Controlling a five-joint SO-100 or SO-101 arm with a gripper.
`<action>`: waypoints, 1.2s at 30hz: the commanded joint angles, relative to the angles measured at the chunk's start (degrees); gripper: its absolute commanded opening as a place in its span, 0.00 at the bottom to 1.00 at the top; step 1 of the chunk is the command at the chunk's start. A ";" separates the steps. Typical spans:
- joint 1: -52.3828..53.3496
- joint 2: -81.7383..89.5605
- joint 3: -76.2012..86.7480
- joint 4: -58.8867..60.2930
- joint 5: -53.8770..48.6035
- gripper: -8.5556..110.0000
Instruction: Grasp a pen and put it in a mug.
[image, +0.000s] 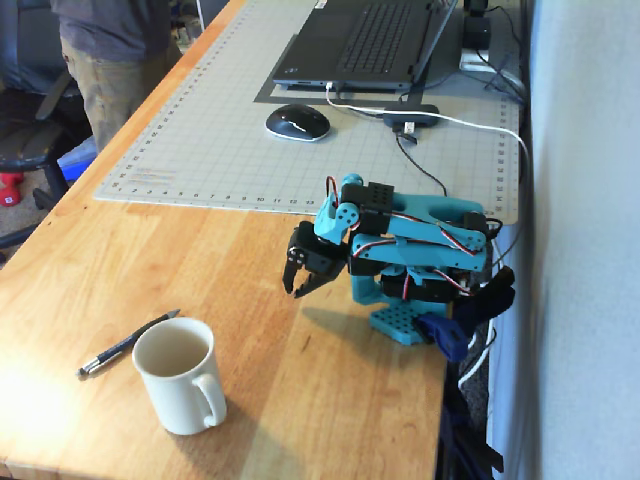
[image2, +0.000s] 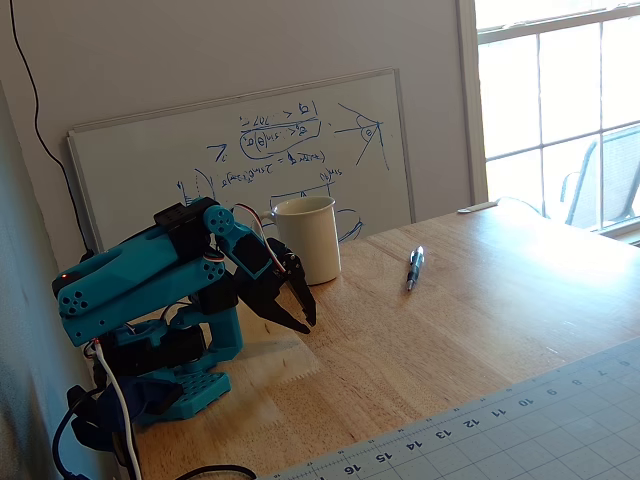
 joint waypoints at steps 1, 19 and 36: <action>-0.26 1.67 -0.70 -0.44 0.35 0.09; -0.18 -4.92 -6.15 -1.05 2.02 0.09; -9.05 -53.53 -39.20 -23.64 45.79 0.10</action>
